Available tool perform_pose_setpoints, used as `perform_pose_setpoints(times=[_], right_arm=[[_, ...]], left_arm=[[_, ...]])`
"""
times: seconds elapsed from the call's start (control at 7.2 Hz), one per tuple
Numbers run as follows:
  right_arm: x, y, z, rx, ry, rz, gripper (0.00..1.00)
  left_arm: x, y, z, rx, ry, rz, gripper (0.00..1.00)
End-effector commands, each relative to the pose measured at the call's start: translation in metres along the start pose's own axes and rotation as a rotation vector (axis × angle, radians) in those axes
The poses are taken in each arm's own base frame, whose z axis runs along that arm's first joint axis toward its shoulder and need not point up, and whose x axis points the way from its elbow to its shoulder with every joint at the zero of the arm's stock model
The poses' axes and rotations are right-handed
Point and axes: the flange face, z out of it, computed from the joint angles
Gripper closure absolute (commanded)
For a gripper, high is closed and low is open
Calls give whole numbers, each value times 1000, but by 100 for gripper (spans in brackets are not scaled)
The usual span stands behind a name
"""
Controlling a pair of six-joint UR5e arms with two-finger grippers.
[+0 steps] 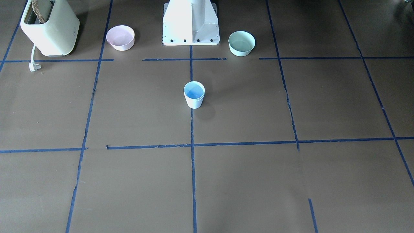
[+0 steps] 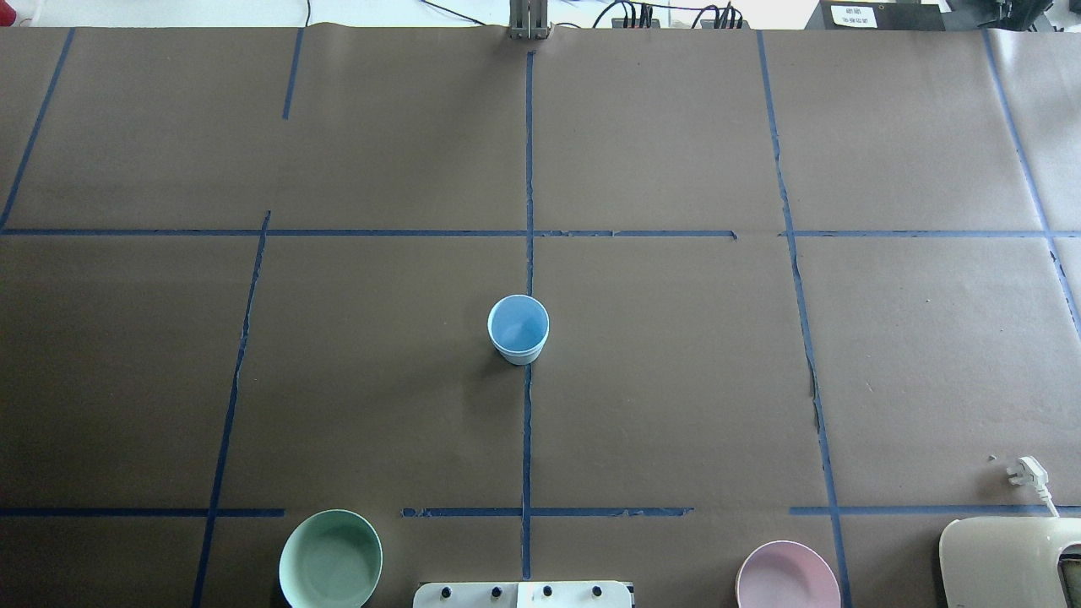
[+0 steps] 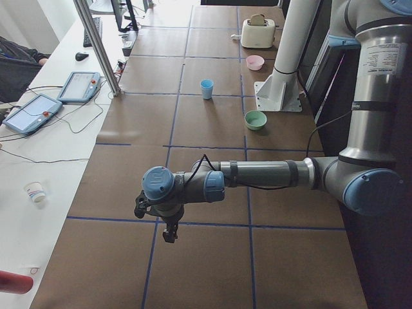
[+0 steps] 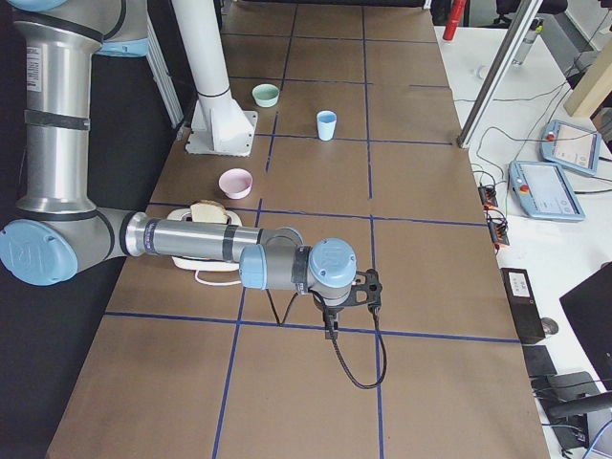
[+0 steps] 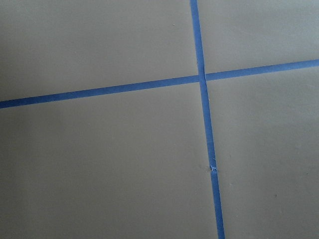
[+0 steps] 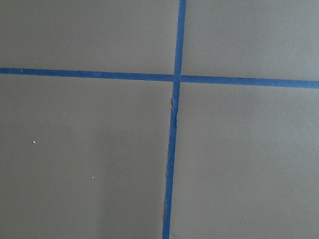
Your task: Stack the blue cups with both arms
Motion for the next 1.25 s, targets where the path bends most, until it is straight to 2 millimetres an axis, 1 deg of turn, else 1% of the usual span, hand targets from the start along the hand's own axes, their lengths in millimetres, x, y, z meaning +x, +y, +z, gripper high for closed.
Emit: perform_pose_setpoints(times=[0.0,0.28,0.42,0.56,1.11], right_arm=[[0,0,0,-1,1,0,0],[4,4,2,-6,8,5,0],[9,4,2,-11,57,6,0],[12,4,2,-14,95,7,0],[18,9,1,-19,97,27,0]], left_arm=[[-1,0,0,-1,0,-6,0],[-2,1,1,-3,1,-10,0],[-3,2,2,-4,1,-11,0],[-2,1,1,-3,1,-57,0],[-3,4,3,1,0,-66,0]])
